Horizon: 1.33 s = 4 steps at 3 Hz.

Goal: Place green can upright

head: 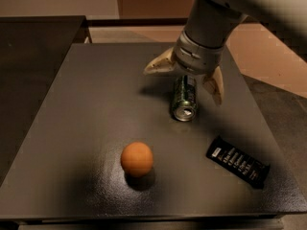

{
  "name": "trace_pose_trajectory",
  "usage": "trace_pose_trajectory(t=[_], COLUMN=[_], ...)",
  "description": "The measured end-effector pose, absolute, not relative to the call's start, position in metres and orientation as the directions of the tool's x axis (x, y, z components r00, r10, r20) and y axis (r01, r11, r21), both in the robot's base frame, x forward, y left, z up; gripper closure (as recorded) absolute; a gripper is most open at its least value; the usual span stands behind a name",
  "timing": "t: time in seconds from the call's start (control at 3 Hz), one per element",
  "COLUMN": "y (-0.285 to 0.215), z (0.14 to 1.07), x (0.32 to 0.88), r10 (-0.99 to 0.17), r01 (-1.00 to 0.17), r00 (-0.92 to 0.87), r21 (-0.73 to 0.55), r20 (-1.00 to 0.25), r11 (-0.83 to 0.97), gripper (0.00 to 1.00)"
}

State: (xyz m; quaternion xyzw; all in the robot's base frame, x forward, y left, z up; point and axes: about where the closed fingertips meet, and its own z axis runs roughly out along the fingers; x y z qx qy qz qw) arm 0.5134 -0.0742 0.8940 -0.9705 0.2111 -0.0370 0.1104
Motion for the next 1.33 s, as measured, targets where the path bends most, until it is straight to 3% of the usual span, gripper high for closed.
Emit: trace_pose_trajectory(t=[0.33, 1.0, 1.33], y=[-0.076, -0.082, -0.084], z=[0.877, 0.856, 0.848], x=[0.52, 0.527, 0.529], r10=[-0.283, -0.174, -0.182], r01=[-0.267, -0.169, -0.178], r00=[0.954, 0.975, 0.975], r21=[-0.151, -0.053, -0.037], r20=[0.101, 0.135, 0.125], r11=[-0.952, -0.984, -0.983], gripper=[0.0, 0.0, 0.18])
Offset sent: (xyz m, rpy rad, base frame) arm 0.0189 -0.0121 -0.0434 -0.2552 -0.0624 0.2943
